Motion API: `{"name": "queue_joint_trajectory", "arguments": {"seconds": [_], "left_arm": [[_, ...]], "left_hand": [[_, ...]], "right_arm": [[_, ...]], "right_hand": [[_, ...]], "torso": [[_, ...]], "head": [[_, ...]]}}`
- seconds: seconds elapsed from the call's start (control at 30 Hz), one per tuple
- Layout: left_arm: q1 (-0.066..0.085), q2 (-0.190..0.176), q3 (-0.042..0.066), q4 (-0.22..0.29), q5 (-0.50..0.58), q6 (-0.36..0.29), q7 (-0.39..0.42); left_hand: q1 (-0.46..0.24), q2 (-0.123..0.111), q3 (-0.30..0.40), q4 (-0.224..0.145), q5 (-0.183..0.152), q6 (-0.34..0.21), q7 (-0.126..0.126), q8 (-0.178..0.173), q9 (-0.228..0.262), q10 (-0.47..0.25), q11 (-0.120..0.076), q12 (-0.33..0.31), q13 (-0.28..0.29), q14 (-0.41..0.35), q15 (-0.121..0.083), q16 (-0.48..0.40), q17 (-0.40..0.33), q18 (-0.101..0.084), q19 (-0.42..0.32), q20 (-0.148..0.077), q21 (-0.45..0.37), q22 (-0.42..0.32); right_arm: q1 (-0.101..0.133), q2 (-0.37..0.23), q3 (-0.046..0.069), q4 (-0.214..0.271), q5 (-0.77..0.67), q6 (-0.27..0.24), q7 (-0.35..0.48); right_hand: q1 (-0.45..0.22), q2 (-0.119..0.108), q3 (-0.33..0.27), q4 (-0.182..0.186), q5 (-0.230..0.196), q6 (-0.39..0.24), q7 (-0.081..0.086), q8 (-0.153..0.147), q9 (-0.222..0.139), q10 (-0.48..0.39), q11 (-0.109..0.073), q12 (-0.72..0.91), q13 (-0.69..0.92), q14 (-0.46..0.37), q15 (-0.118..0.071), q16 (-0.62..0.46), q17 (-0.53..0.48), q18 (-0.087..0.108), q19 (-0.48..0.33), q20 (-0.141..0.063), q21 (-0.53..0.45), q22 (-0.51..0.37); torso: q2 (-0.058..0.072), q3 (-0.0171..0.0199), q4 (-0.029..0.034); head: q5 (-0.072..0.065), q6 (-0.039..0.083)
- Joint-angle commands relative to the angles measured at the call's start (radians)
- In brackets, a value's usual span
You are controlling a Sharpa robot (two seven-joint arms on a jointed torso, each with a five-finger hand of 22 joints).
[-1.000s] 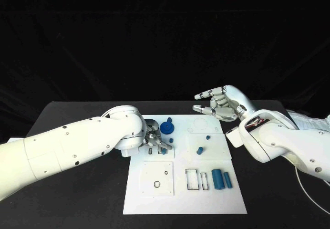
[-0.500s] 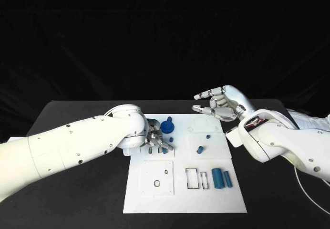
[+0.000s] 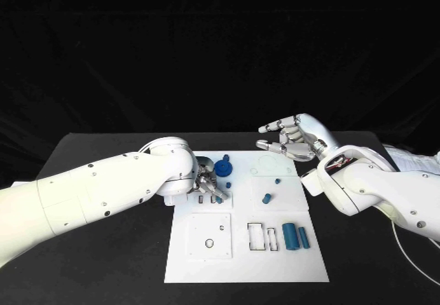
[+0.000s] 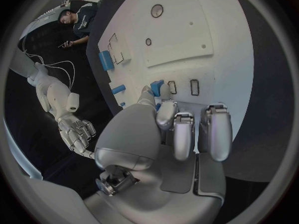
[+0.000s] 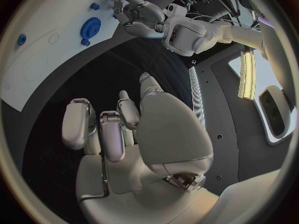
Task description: Assemble the parts on the task board
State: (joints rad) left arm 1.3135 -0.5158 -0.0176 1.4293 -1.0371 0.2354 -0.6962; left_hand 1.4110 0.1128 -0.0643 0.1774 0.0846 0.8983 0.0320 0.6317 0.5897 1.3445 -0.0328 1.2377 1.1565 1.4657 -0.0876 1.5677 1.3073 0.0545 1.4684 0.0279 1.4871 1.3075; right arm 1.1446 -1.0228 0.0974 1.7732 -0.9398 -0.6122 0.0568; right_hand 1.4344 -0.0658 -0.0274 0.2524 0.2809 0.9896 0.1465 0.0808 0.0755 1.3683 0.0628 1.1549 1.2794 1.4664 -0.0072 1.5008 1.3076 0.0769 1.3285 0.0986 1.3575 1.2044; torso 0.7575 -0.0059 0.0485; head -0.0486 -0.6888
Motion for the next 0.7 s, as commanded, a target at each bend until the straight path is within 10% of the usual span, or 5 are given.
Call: {"name": "queue_joint_trajectory", "arguments": {"seconds": [0.03,0.47,0.7], "left_arm": [[-0.003,0.002,-0.003,0.0,-0.004,0.013,-0.062],[-0.004,-0.044,-0.004,0.054,0.118,-0.136,-0.046],[-0.005,-0.073,-0.006,0.087,0.137,-0.233,-0.02]], "left_hand": [[0.07,0.017,0.052,-0.013,0.03,-0.008,0.003,-0.015,0.001,-0.005,-0.003,-0.009,-0.005,0.105,-0.004,0.003,0.263,-0.019,0.021,-0.008,0.004,0.115],[-0.071,-0.215,0.647,0.0,0.042,-0.006,0.018,-0.001,0.068,0.008,0.0,-0.015,-0.006,0.105,0.006,0.003,0.263,-0.017,0.014,0.002,-0.005,0.113],[-0.114,-0.246,0.735,-0.036,0.041,-0.005,0.011,0.009,0.088,0.012,0.004,-0.015,-0.007,0.105,0.005,0.003,0.263,-0.018,0.017,0.001,-0.004,0.118]], "right_arm": [[-0.001,0.001,0.0,0.0,-0.011,0.018,-0.004],[-0.004,0.007,-0.004,-0.014,-0.023,0.047,-0.021],[-0.006,0.01,-0.007,-0.022,-0.026,0.051,-0.027]], "right_hand": [[0.003,0.004,-0.008,0.0,0.006,0.005,-0.001,0.004,0.001,0.003,-0.005,0.002,0.0,0.069,-0.006,-0.007,0.116,0.007,-0.005,-0.001,-0.007,-0.001],[0.006,0.007,-0.02,0.001,0.055,0.005,-0.002,0.004,0.0,0.003,-0.006,0.0,-0.005,0.07,-0.008,-0.009,0.115,0.007,-0.004,-0.003,-0.01,-0.004],[0.005,0.007,-0.022,0.002,0.061,0.005,-0.002,0.004,0.0,0.003,-0.006,0.002,-0.004,0.07,-0.008,-0.01,0.114,0.007,-0.004,-0.003,-0.011,-0.004]], "torso": [[-0.001,0.0,-0.0005],[-0.001,0.0005,0.0024],[0.0,0.002,0.0016]], "head": [[0.0,-0.001],[-0.001,0.002],[0.007,0.004]]}}
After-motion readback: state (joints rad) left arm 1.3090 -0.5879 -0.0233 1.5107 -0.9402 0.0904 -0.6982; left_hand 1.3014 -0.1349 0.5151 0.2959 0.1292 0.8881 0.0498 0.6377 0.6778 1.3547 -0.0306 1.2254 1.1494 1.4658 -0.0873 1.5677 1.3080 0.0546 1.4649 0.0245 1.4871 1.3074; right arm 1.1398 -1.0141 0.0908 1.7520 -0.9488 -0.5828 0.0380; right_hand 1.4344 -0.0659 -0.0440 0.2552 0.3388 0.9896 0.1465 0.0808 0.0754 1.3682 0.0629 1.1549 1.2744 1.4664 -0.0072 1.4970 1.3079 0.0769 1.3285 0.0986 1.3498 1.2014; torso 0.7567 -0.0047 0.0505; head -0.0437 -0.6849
